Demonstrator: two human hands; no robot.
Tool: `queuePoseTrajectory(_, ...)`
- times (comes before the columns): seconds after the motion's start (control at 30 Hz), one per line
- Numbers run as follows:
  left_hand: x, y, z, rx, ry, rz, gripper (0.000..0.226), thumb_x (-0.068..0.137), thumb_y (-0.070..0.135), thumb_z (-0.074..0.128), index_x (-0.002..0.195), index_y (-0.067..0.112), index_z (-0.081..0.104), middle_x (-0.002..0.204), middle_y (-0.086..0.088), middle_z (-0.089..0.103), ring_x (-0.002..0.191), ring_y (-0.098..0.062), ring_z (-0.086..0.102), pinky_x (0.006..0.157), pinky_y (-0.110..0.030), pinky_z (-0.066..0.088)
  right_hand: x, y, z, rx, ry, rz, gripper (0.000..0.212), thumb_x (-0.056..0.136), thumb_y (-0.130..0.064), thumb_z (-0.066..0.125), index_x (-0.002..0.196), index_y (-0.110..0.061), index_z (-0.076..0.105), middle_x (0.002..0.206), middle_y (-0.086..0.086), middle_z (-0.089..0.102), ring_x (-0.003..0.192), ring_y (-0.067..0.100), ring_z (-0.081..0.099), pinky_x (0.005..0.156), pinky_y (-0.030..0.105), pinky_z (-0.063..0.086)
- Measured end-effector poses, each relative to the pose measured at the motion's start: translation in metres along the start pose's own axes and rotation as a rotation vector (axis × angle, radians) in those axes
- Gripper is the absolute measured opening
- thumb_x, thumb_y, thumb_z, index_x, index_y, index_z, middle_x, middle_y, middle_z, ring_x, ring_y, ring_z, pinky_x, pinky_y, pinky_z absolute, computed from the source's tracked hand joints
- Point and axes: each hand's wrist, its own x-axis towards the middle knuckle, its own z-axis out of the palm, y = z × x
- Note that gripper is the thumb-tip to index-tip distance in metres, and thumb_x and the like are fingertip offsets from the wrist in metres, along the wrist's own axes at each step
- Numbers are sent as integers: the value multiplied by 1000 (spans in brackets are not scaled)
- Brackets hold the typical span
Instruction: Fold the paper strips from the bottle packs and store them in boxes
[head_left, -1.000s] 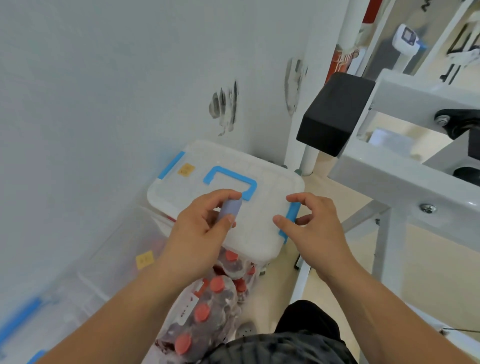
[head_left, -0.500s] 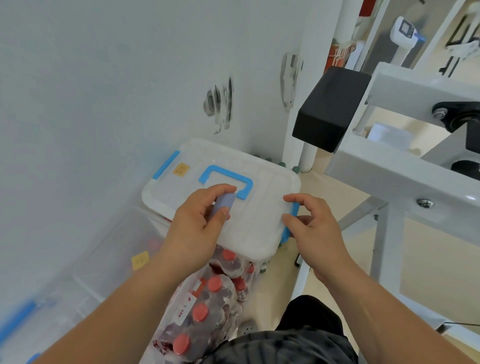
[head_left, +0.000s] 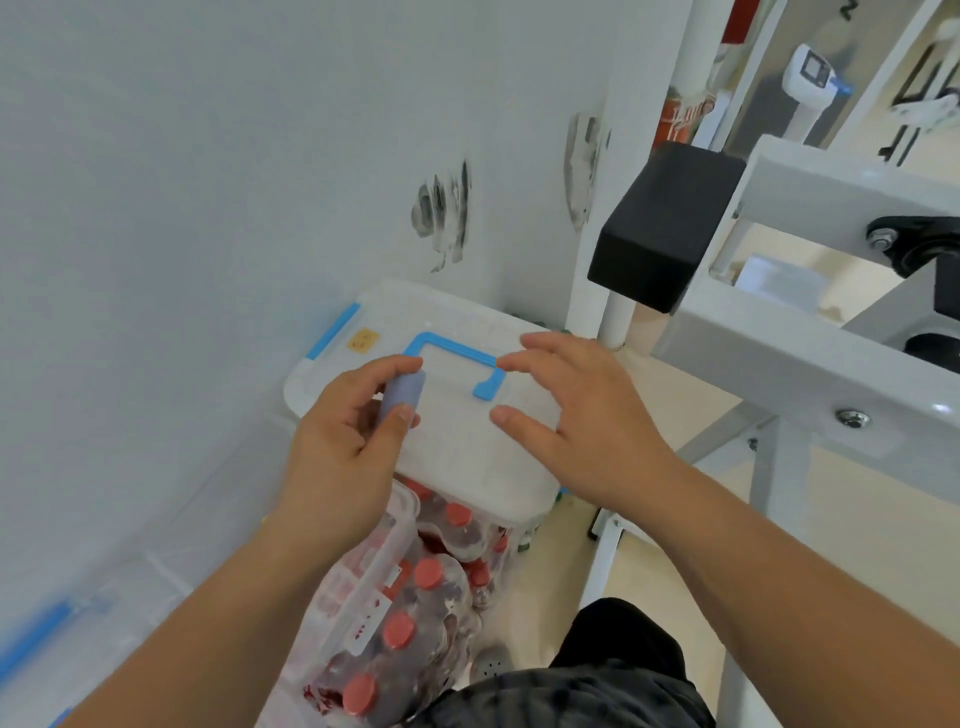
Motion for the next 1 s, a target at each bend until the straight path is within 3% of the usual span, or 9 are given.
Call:
queuePoseTrajectory(0.07,5,-5,-11,69,44,18,38,98,12,55,118,44,62,125,21,60,102,-9,68,90,-24,54,19,-12,9,-158,-203,-35,59,94,-69,41,148,-47,36,167,-10,20,155,22,12,125,51,9)
queuePoseTrajectory(0.17,14,-14,-28,171,97,24,34,98,18,55,121,42,62,120,24,59,105,-14,66,93,-32,54,32,-14,28,-349,-407,-36,71,91,-78,26,155,-52,8,170,-12,-8,156,26,-15,122,59,-13)
queuePoseTrajectory(0.27,22,-26,-43,243,104,40,33,98,21,55,124,39,61,117,17,59,97,-13,67,90,-36,54,26,-7,34,-441,-437,-21,78,86,-83,19,154,-54,-6,168,-14,-15,155,26,-18,120,60,-16)
queuePoseTrajectory(0.37,27,-32,-51,239,108,61,34,98,18,55,123,40,61,114,15,60,94,-13,67,87,-29,52,14,-3,23,-481,-458,17,85,77,-90,11,152,-55,-11,168,-15,-16,156,22,-15,122,60,-10)
queuePoseTrajectory(0.53,33,-39,-54,142,65,21,30,99,23,57,120,42,63,112,17,63,95,-12,66,85,-28,53,9,1,2,-504,-481,84,82,82,-87,25,151,-58,-7,169,-16,-3,156,23,4,125,57,0)
queuePoseTrajectory(0.63,29,-44,-50,160,-1,34,29,99,24,57,123,41,62,114,19,61,97,-4,63,86,-22,51,25,-2,-5,-506,-449,41,77,83,-86,31,151,-56,14,165,-17,18,153,22,15,124,55,9)
queuePoseTrajectory(0.73,36,-42,-54,140,80,32,37,96,13,57,122,38,63,112,12,61,89,-4,64,79,-12,48,54,-15,2,-505,-380,-23,70,86,-81,33,147,-49,31,159,-9,28,152,25,15,124,58,8)
queuePoseTrajectory(0.87,53,-37,-63,142,83,45,35,96,13,57,120,37,64,111,10,62,90,-12,67,84,-26,52,102,-29,28,-516,-315,37,72,89,-80,29,153,-48,21,169,2,9,155,36,2,121,65,2)
queuePoseTrajectory(1.0,63,-41,-62,217,57,68,36,96,12,56,124,34,63,112,7,61,94,-12,62,85,-17,45,142,-35,50,-480,-373,170,81,82,-89,25,153,-56,5,170,-4,-7,155,41,-4,117,72,2)
